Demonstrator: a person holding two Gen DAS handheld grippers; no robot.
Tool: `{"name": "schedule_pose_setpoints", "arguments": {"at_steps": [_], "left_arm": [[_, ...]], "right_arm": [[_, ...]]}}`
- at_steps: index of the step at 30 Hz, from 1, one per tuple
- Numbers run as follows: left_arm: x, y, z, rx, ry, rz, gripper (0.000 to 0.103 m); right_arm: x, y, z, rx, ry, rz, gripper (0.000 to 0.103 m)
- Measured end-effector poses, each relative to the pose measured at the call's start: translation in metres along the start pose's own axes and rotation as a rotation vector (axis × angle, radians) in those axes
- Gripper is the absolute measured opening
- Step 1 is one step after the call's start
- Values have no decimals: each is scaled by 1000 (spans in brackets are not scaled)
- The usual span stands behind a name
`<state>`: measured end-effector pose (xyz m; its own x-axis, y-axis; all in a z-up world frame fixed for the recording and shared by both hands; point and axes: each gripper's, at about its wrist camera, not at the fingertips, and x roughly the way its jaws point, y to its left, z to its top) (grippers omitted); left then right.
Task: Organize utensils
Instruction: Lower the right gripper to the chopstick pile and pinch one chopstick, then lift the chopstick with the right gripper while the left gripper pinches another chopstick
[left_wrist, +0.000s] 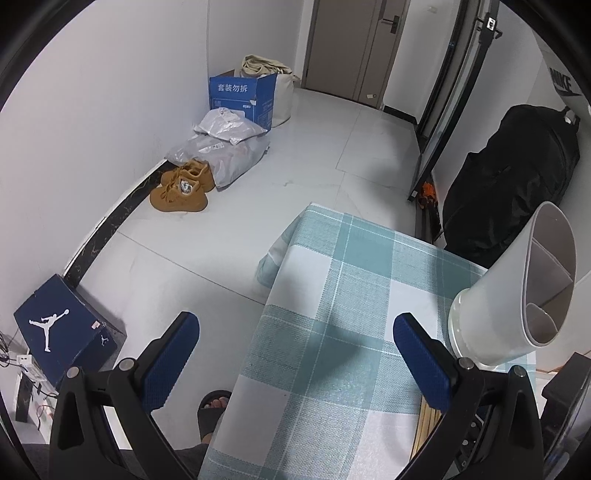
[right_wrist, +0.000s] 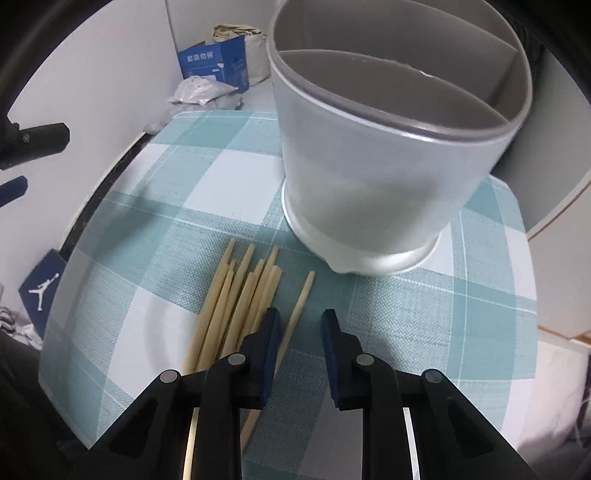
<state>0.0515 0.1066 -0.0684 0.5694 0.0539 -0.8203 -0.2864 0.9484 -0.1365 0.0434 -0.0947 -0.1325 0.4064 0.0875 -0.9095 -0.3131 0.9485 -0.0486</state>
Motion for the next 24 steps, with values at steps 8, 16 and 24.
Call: {"name": "schedule_pose_setpoints", "arguments": {"at_steps": [8, 16, 24], "left_arm": [[0, 9, 2, -19, 10, 6, 102], [8, 11, -5, 4, 42, 25, 102], [14, -18, -24, 158, 108, -13, 102]], "right_arm": [[3, 1, 11, 11, -21, -4, 24], [-1, 3, 4, 48, -51, 43, 4], [-41, -19, -14, 108, -137, 97, 3]]}}
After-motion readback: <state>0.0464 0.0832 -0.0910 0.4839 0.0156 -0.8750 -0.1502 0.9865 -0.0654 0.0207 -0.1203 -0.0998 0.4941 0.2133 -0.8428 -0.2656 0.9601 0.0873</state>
